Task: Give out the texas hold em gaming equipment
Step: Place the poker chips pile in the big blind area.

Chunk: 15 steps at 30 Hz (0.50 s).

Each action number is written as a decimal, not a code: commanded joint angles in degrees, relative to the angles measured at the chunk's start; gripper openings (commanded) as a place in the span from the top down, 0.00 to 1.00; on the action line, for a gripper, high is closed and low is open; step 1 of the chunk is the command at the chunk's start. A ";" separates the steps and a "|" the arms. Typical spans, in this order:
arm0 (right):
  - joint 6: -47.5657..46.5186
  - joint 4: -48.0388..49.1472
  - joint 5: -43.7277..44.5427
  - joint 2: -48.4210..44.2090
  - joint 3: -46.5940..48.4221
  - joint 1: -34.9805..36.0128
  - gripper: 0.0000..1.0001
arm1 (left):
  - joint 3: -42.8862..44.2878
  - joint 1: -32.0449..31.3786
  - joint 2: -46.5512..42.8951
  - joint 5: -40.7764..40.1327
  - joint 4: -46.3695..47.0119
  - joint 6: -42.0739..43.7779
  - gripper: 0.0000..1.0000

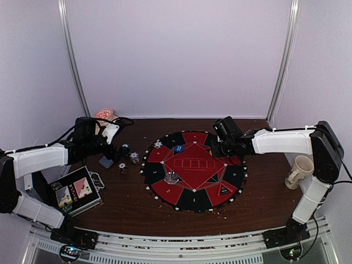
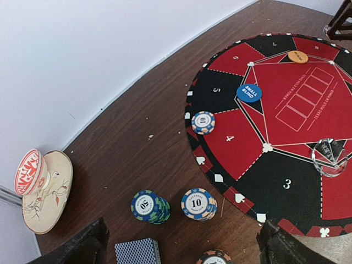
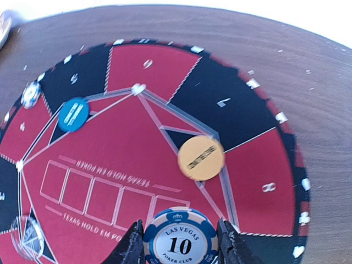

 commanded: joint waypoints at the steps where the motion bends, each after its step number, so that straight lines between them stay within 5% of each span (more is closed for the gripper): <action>1: 0.24 -0.61 1.75 -1.39 1.50 -1.85 0.63 | -0.29 0.11 -0.12 0.01 2.73 -0.71 0.02; 15: 0.03 0.30 -0.04 1.39 3.50 -7.78 0.63 | -0.29 0.10 -0.36 0.56 2.37 -0.61 0.02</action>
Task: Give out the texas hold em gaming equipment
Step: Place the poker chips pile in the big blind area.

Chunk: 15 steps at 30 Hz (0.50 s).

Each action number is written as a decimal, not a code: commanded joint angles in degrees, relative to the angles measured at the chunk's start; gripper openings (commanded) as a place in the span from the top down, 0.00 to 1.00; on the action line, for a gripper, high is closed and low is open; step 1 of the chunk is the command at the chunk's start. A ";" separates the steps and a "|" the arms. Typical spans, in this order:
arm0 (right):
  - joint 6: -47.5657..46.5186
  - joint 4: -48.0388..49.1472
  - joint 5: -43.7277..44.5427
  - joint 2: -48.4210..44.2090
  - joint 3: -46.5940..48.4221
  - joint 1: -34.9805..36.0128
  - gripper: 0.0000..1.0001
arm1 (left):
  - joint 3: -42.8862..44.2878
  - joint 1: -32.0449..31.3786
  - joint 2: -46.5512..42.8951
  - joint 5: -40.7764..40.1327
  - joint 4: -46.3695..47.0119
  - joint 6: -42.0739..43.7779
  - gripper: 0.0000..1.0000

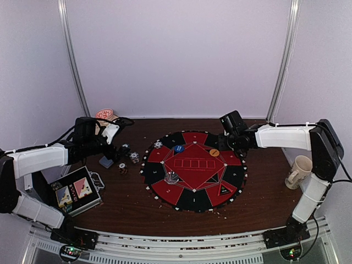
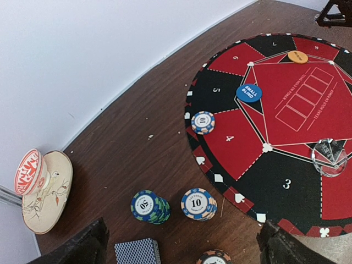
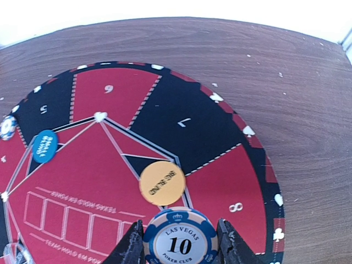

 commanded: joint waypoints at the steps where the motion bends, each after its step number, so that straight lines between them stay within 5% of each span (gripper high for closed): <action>1: 0.07 0.70 -0.19 0.76 1.26 -1.72 0.63 | -0.29 0.10 -0.32 0.57 2.41 -0.58 0.02; 15: 0.30 2.16 -0.53 0.59 -0.01 -3.79 0.63 | -0.29 0.10 0.18 1.03 2.53 -0.48 0.02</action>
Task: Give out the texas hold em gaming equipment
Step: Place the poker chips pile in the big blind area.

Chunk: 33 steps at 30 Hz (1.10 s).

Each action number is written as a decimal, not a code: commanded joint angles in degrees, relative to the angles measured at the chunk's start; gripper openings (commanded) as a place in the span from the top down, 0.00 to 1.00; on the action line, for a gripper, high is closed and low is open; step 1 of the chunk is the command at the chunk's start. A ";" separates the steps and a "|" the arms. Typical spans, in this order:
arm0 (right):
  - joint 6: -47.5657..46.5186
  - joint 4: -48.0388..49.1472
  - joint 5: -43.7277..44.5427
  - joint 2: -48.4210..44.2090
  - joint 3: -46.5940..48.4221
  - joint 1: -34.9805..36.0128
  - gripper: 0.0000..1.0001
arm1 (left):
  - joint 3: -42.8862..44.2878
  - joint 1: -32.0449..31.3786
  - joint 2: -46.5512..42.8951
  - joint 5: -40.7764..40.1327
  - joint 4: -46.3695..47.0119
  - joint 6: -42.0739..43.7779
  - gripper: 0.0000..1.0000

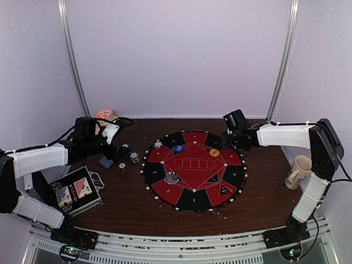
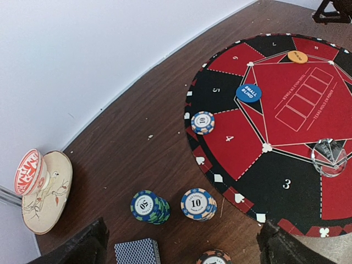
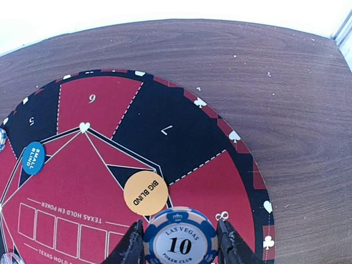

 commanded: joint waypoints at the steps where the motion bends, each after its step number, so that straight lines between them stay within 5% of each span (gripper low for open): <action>1: 0.26 1.43 0.15 0.07 0.01 -1.10 0.63 | -0.29 0.10 0.21 1.02 2.47 -0.44 0.02; 33: 2.29 3.42 -2.11 15.26 6.16 -5.36 0.63 | -0.20 0.11 0.95 1.72 2.56 -0.34 0.02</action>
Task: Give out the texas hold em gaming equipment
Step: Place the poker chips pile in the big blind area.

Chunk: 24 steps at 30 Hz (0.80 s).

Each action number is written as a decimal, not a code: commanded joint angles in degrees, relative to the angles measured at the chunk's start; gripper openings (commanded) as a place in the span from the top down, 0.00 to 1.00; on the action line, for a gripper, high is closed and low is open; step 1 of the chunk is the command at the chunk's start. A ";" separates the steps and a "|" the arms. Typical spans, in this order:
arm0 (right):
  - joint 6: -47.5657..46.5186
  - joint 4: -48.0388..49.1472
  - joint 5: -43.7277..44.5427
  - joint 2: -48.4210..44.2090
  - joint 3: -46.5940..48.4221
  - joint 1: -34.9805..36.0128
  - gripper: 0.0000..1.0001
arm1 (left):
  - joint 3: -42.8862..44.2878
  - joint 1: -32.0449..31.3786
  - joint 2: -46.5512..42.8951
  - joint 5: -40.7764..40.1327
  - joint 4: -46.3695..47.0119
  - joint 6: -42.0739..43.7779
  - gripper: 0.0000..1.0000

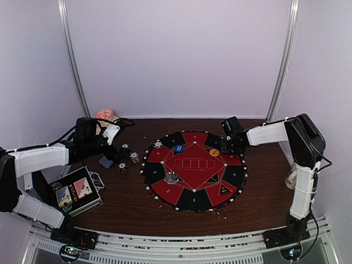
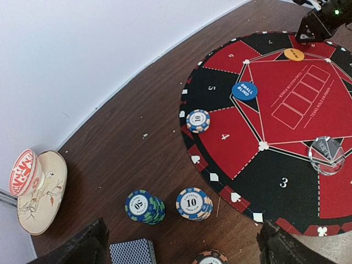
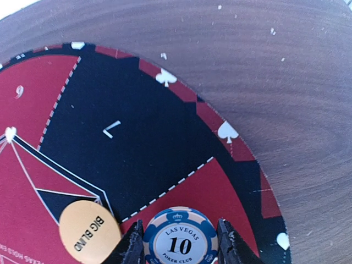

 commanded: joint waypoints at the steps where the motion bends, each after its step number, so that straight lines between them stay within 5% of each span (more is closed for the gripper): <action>1: 0.81 1.07 -0.45 1.51 1.59 -0.38 0.63 | -0.20 0.10 0.22 0.90 2.55 -0.37 0.02; 24: 1.07 2.59 -1.80 2.03 1.29 -0.47 0.63 | -0.38 0.10 0.30 1.33 2.64 -0.09 0.02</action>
